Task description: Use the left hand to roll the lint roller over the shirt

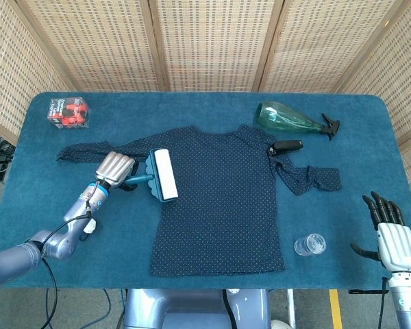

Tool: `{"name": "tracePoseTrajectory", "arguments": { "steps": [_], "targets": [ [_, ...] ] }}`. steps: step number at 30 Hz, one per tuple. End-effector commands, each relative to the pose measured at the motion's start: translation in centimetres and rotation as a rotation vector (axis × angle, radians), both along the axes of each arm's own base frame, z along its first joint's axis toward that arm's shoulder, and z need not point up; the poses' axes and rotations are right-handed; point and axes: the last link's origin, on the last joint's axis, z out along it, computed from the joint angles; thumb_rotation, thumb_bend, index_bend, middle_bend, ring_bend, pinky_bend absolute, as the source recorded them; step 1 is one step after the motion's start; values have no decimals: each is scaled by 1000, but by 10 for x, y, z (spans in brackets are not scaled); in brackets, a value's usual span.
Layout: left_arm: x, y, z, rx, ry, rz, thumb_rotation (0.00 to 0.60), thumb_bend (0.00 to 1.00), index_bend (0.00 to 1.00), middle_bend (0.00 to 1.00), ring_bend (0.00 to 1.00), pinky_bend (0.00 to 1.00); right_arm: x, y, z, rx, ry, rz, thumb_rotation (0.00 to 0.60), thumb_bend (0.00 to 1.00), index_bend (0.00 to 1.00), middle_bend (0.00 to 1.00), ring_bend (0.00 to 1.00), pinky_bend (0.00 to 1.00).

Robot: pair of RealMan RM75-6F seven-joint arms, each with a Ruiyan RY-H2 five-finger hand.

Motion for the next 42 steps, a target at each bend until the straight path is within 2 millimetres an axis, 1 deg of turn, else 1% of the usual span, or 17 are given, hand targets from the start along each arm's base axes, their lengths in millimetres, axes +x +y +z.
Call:
{"name": "tracePoseTrajectory", "arguments": {
  "steps": [1,6,11,22,25,32,36,42],
  "targets": [
    [5,-2,-1,-22,-22,-8,600,357,879,872,722,677,0,0,0,-1,0,0,600,90,0,0,0,0],
    [10,-6,-9,-87,-41,-16,600,336,879,871,722,676,-1,0,1,-3,1,-4,600,91,0,0,0,0],
    [14,-6,-17,-137,-50,-13,600,327,880,871,722,672,-2,-1,0,-1,4,-10,600,90,0,0,0,0],
    [23,0,-29,-228,-53,0,600,315,880,871,722,662,-7,-3,0,-5,15,-27,600,90,0,0,0,0],
    [26,2,-32,-260,-31,0,600,316,879,871,722,661,-8,-4,0,-10,15,-34,600,90,0,0,0,0],
    [31,6,-30,-312,21,1,600,316,879,871,722,661,-10,-7,-2,-6,16,-42,600,90,0,0,0,0],
    [38,11,-25,-321,49,-10,600,315,880,870,722,661,-12,-8,-4,1,18,-50,600,89,0,0,0,0],
    [49,17,-25,-326,71,-28,600,316,880,870,722,661,-13,-10,-5,7,16,-53,600,90,0,0,0,0]
  ]
}}
